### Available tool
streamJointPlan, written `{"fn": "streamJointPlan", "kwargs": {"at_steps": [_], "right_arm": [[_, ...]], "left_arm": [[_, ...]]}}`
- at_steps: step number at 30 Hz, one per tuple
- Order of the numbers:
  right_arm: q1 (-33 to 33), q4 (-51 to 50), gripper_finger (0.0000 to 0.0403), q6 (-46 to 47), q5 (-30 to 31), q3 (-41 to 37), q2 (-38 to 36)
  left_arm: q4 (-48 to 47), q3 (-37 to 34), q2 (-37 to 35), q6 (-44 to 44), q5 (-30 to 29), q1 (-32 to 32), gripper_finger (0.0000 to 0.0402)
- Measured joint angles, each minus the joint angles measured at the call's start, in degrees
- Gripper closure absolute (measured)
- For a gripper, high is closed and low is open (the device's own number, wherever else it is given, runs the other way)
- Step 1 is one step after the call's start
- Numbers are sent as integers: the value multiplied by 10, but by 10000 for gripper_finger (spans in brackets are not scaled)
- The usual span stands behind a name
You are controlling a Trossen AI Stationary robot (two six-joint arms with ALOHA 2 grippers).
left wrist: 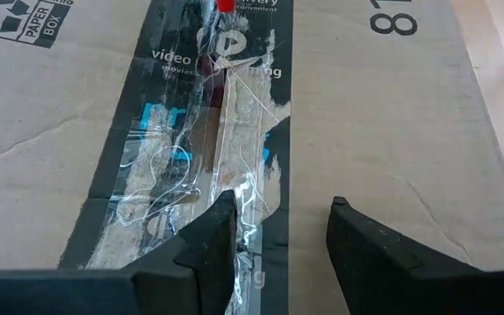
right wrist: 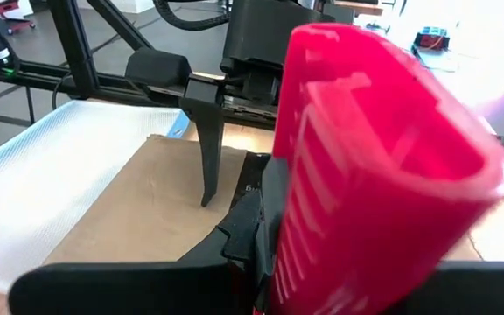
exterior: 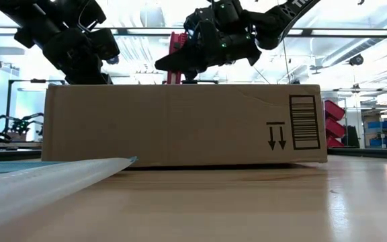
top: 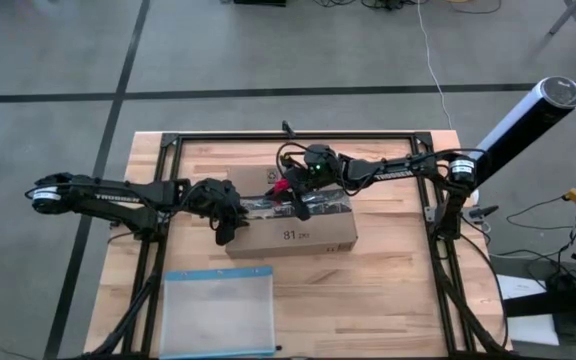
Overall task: Unpack boxes
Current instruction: Break down the box using the red cutter
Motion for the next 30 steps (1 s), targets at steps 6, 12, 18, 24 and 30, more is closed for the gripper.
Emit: {"fn": "streamJointPlan", "kwargs": {"at_steps": [6, 12, 18, 24, 30], "right_arm": [[0, -46, 373, -14, 28, 0, 0], [0, -71, 373, -19, 41, 0, -1], [0, -82, 373, -19, 45, 0, -6], [0, -116, 373, -19, 51, -1, -31], [2, -162, 373, -19, 75, 0, -55]], "left_arm": [[0, 0, 0, 0, 0, 0, 243], [-1, 0, 0, 0, 0, 0, 244], [-3, 0, 0, -3, 0, 0, 243], [-4, 0, 0, -11, 0, 0, 245], [-4, 0, 0, -13, -2, 0, 245]]}}
